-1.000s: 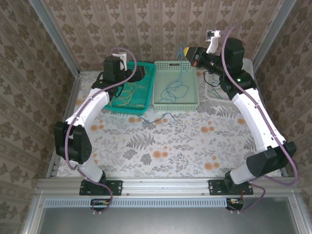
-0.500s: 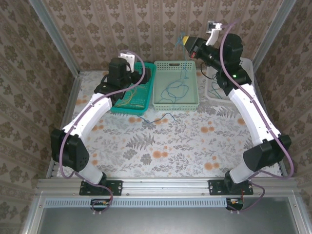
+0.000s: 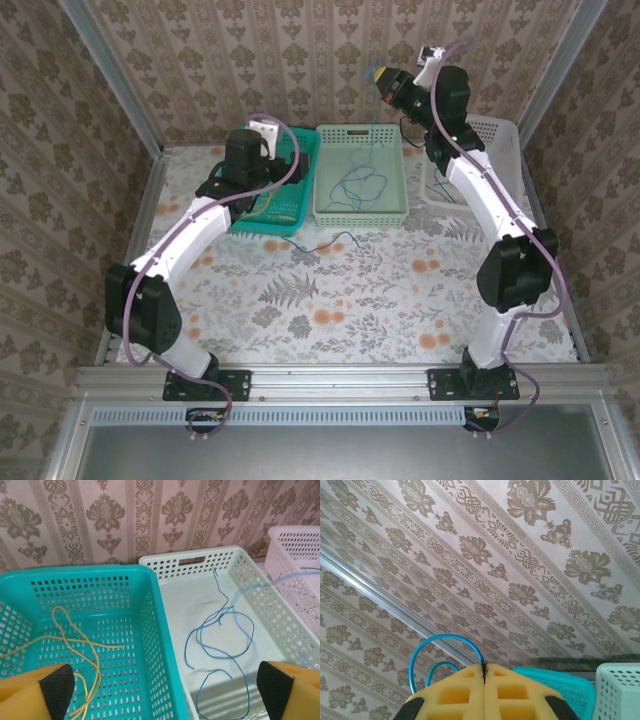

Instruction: Untangle the cables

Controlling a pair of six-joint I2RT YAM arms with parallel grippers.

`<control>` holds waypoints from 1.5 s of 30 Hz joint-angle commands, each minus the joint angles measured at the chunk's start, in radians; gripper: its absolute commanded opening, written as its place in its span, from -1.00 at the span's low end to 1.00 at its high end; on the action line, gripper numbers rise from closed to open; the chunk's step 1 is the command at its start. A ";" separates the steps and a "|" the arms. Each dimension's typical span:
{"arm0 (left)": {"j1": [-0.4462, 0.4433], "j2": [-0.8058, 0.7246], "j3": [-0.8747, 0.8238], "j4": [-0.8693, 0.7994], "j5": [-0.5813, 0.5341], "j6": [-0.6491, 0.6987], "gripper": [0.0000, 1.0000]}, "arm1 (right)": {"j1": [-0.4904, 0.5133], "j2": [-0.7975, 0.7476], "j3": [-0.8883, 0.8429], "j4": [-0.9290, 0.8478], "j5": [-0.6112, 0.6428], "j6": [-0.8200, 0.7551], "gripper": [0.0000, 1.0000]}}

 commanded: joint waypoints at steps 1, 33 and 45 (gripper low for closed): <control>0.002 -0.051 -0.028 0.035 0.005 -0.005 0.94 | 0.002 0.031 0.047 0.052 -0.010 0.019 -1.00; 0.001 -0.387 -0.313 -0.079 -0.103 -0.052 0.99 | 0.044 0.247 0.086 -0.749 0.159 -0.421 0.99; 0.015 -0.509 -0.425 -0.164 -0.126 -0.086 1.00 | 0.241 -0.149 -0.316 -0.685 0.268 -0.803 0.93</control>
